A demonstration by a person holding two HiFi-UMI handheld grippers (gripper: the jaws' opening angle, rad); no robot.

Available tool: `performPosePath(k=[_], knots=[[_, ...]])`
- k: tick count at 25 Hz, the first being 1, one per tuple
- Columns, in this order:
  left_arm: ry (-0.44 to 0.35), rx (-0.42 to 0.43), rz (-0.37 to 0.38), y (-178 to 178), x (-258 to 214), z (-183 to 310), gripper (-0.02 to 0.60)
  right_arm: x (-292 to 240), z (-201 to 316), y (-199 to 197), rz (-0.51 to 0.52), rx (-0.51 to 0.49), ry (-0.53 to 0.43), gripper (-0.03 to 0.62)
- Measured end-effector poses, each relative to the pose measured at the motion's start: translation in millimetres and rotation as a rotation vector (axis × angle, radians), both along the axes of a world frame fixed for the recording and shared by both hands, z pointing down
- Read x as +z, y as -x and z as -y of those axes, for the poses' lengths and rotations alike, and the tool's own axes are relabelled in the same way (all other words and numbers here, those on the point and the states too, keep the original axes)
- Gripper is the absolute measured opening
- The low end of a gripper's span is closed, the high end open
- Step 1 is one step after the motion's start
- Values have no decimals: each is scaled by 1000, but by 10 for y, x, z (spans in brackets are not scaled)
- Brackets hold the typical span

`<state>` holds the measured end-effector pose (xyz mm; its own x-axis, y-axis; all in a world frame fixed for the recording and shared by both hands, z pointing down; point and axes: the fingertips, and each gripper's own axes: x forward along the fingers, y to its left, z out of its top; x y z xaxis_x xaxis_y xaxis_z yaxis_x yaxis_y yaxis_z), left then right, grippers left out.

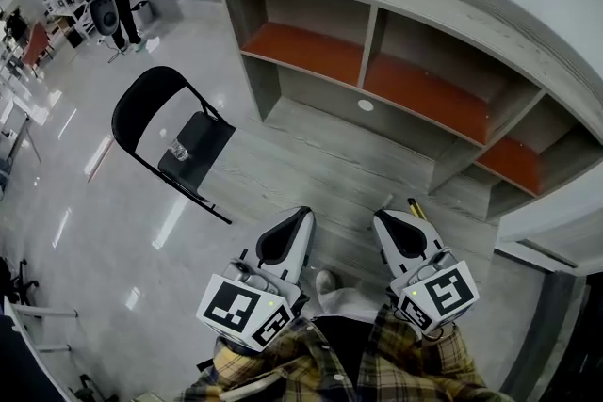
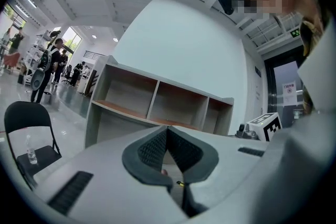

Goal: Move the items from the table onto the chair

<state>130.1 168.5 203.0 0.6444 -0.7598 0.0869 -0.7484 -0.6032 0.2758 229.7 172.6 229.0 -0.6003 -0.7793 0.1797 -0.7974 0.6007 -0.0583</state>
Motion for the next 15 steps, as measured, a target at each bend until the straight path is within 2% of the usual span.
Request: performPosePath(k=[4, 15], knots=[[5, 61, 3, -78, 22, 272, 5, 40, 209, -41, -9, 52, 8, 17], [38, 328, 37, -103, 82, 1124, 5, 91, 811, 27, 11, 317, 41, 17]])
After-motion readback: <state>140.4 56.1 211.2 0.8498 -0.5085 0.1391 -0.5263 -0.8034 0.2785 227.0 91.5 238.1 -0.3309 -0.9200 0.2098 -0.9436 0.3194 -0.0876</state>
